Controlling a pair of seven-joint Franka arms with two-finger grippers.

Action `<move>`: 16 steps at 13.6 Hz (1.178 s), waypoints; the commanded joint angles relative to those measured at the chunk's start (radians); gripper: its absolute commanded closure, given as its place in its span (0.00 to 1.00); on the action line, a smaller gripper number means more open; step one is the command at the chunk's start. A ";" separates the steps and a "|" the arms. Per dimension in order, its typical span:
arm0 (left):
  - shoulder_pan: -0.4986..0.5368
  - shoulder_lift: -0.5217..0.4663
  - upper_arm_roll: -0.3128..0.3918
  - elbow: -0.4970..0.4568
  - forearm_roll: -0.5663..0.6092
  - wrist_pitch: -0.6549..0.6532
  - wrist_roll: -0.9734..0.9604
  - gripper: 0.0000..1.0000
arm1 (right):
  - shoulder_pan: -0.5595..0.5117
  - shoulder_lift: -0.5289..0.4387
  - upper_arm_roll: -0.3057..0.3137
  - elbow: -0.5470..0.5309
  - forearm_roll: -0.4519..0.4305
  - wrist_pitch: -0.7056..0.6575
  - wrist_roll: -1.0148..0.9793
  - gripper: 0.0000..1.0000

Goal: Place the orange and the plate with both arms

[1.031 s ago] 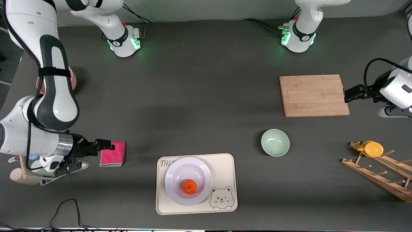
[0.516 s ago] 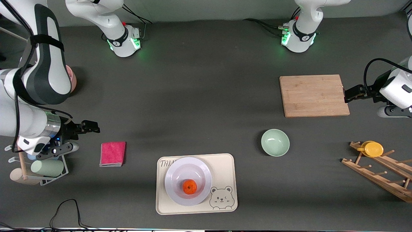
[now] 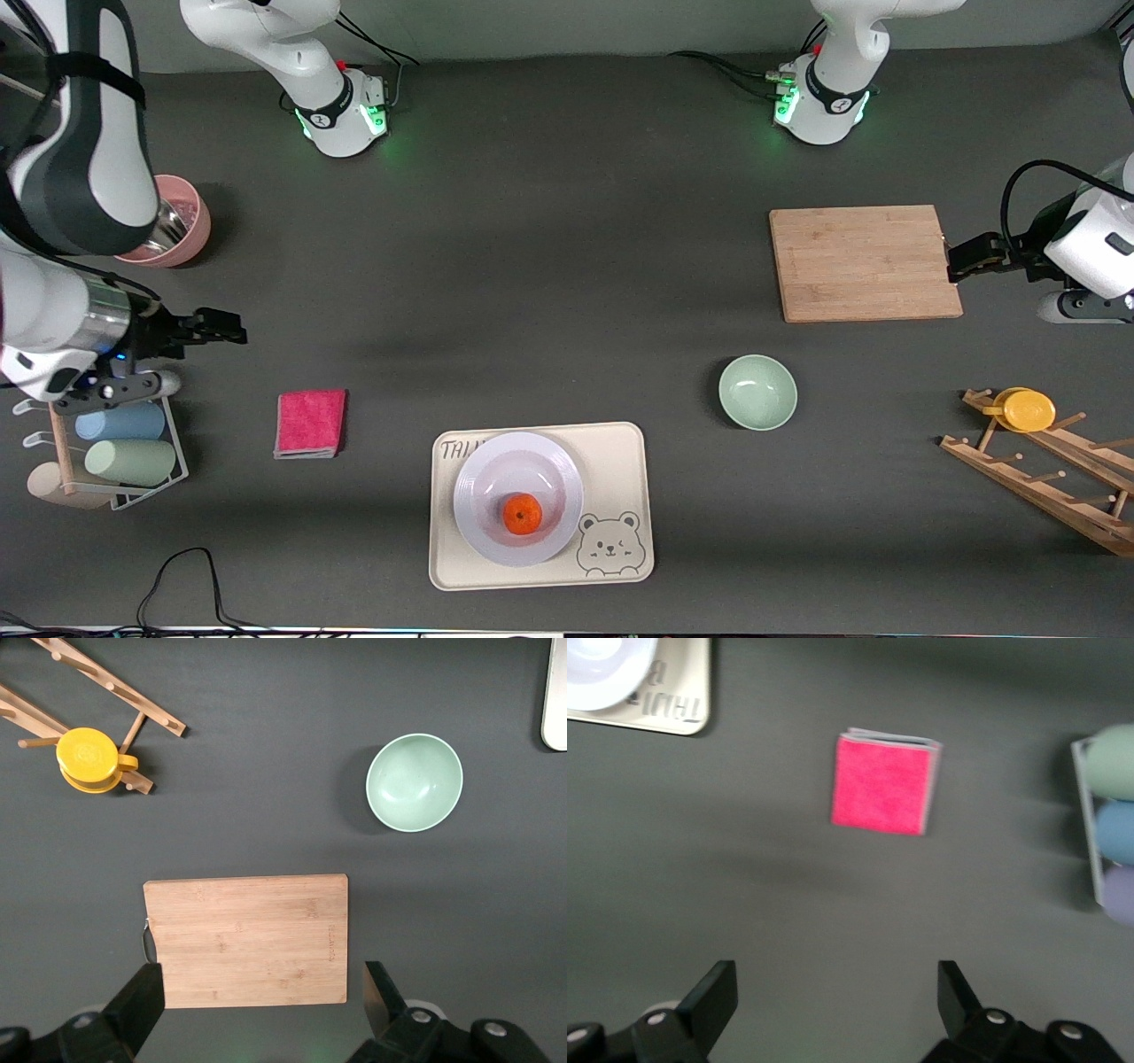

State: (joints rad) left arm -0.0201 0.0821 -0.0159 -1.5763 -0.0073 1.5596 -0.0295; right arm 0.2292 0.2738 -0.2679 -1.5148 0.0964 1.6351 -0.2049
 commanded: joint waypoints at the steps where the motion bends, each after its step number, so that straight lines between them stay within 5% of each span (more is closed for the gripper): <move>1: -0.006 -0.007 0.002 0.002 0.010 -0.019 0.008 0.00 | 0.024 -0.050 -0.011 -0.027 -0.069 -0.011 0.027 0.00; 7: -0.004 -0.005 0.002 0.006 0.009 -0.019 0.006 0.00 | 0.041 -0.021 -0.010 -0.013 -0.072 -0.076 0.068 0.00; 16: -0.004 -0.005 0.002 0.007 0.009 -0.021 0.002 0.00 | 0.047 -0.134 -0.010 -0.028 -0.060 -0.101 0.111 0.00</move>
State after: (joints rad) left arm -0.0202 0.0821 -0.0159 -1.5756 -0.0073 1.5591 -0.0296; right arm 0.2642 0.1918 -0.2752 -1.5166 0.0531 1.5488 -0.1214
